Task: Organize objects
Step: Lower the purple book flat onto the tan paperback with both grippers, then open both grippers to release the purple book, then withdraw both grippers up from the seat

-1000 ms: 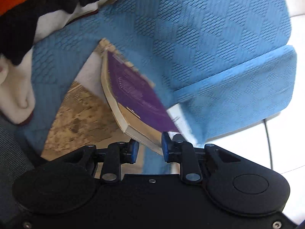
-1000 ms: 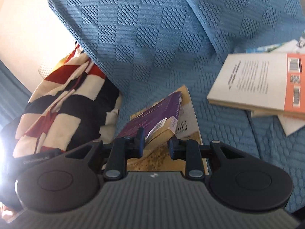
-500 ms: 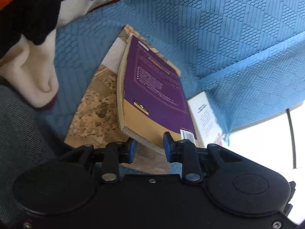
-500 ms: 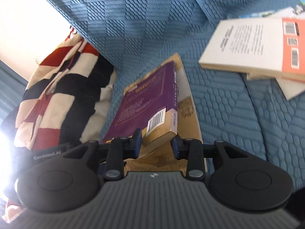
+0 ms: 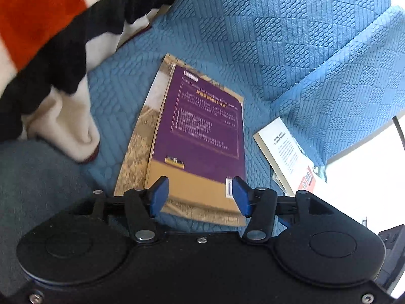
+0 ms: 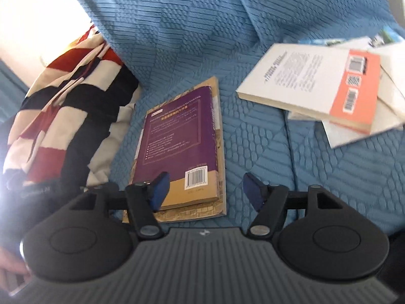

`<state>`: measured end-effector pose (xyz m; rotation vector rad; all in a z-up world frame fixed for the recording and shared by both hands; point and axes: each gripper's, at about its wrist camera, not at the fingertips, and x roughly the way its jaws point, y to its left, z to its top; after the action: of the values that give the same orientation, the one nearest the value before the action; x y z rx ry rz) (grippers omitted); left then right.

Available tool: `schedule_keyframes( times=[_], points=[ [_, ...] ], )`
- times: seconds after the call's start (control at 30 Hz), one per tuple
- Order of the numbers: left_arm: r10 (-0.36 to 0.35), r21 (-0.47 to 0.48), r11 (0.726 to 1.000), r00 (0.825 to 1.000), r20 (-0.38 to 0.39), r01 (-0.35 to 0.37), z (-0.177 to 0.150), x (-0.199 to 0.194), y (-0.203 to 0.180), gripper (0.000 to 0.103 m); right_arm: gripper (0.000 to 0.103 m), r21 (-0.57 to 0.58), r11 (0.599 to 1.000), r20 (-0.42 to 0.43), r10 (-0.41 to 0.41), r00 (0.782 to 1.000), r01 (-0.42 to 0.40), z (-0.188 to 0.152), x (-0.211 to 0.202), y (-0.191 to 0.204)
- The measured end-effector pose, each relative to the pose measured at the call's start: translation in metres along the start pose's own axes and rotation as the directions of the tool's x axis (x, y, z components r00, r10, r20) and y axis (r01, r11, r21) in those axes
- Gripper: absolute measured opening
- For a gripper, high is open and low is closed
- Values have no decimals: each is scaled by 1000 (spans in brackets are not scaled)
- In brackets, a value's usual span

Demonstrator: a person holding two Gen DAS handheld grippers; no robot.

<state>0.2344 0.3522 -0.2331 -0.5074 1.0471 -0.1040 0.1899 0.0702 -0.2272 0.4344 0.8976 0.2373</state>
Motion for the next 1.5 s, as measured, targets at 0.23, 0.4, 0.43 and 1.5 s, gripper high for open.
schedule_keyframes(
  times=[0.23, 0.4, 0.43, 1.5],
  points=[
    [57, 25, 998, 998, 7, -57, 18, 21, 3, 54, 65, -102, 995, 9, -8, 1000, 9, 1, 17, 20],
    [92, 46, 995, 996, -5, -92, 25, 38, 9, 54, 42, -120, 992, -18, -43, 999, 40, -1, 39, 24],
    [98, 53, 994, 995, -7, -98, 25, 42, 10, 54, 38, -125, 991, -23, -51, 998, 48, -2, 43, 24],
    [55, 226, 971, 994, 93, -75, 28, -25, -63, 64, 19, -137, 989, 80, -43, 996, 54, 32, -23, 46]
  ],
)
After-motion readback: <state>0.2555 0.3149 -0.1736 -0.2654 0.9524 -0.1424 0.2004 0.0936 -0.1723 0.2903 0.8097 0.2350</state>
